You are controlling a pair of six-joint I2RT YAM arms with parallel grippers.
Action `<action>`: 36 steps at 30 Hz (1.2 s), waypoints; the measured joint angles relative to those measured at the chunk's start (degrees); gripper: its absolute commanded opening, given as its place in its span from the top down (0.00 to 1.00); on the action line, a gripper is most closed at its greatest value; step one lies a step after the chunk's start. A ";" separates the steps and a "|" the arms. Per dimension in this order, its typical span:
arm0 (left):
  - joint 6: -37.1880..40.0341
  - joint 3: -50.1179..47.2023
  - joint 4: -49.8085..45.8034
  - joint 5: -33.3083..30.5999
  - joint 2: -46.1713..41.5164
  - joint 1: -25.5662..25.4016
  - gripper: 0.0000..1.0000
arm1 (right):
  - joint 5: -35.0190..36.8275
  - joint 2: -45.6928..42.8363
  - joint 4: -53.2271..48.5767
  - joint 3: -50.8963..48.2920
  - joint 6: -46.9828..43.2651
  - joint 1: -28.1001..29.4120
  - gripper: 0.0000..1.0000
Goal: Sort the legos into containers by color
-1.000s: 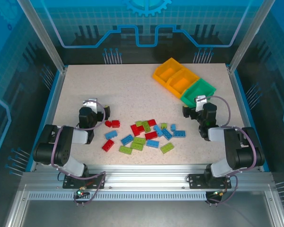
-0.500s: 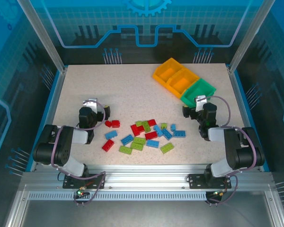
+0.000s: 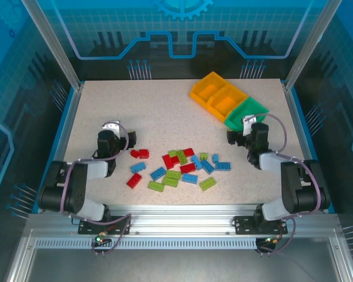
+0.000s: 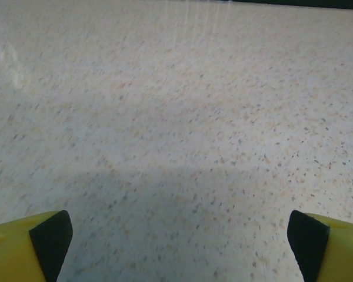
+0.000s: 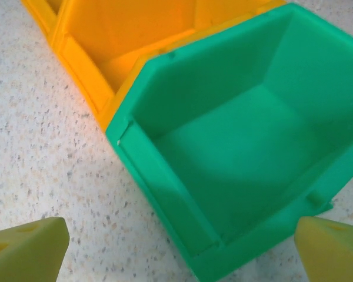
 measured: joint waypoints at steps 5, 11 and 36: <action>-9.22 14.21 -22.67 -2.71 -11.43 -1.95 0.01 | -0.66 -2.21 -17.25 14.80 6.16 1.18 0.10; -16.83 10.95 -34.88 -4.11 -20.00 -10.05 0.01 | -2.64 2.58 -35.04 27.93 14.27 6.69 0.12; -27.06 1.84 -48.92 -6.21 -24.02 -11.58 0.01 | 6.36 34.51 -57.77 59.56 30.23 5.35 0.24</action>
